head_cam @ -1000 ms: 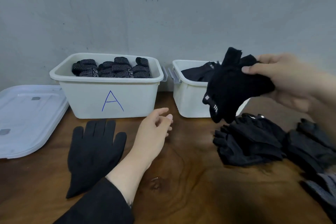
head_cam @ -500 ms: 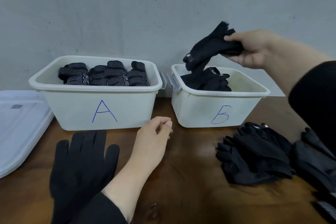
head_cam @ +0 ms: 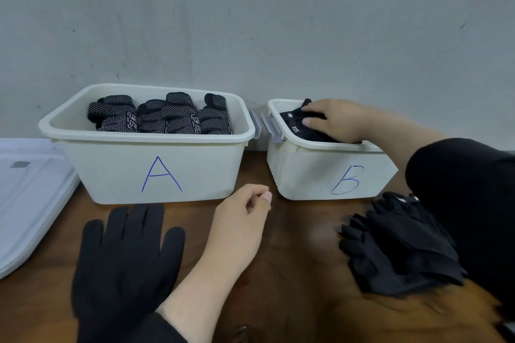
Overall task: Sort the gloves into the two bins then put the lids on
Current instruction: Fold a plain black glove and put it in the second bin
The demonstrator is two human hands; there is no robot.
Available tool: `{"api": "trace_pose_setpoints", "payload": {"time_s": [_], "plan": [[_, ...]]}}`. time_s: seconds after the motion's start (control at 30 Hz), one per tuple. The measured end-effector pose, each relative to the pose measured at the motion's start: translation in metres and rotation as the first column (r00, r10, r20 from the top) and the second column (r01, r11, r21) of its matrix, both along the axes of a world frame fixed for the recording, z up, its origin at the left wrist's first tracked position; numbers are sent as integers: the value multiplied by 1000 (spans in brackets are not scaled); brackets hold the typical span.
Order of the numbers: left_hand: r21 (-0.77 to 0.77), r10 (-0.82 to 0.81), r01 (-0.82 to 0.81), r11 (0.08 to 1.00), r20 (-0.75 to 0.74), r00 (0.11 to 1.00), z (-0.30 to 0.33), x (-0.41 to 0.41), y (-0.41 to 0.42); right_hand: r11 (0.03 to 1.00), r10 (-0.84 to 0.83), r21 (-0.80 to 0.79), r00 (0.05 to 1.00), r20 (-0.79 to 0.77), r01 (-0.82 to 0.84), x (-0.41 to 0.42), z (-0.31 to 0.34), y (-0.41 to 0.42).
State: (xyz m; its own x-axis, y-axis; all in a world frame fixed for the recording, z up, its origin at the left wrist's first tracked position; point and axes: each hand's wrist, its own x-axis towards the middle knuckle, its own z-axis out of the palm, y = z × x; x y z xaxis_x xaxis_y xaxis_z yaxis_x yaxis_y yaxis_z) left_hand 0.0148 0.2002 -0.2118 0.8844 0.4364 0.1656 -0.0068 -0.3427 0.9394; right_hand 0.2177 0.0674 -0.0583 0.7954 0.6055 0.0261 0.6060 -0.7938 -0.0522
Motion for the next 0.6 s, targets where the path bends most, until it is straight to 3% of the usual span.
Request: {"api": "trace_pose_setpoints", "payload": {"time_s": [0.13,0.2,0.33,0.47,0.53,0.6], "plan": [[8,-5,5,1000,-8,1000,1,0,0,991,-43,-131,998,-49,36,10,-6,2],[20,-4,4,1000,-13,1000,0,0,1,993,-29,-112,998,-47,23,9,-6,3],[47,-5,5,999,-10,1000,1,0,1,987,-31,162,997,64,20,-1,1,-2],[107,-15,17,994,-15,1000,1,-2,2,820,-42,567,978,205,-83,-40,10,-24],[165,-28,33,986,-36,999,2,-3,-1,738,-52,664,970,236,-122,-70,5,-45],[231,-40,53,972,-61,997,3,-4,-5,720,-70,686,973,221,-104,-99,-9,-73]]}}
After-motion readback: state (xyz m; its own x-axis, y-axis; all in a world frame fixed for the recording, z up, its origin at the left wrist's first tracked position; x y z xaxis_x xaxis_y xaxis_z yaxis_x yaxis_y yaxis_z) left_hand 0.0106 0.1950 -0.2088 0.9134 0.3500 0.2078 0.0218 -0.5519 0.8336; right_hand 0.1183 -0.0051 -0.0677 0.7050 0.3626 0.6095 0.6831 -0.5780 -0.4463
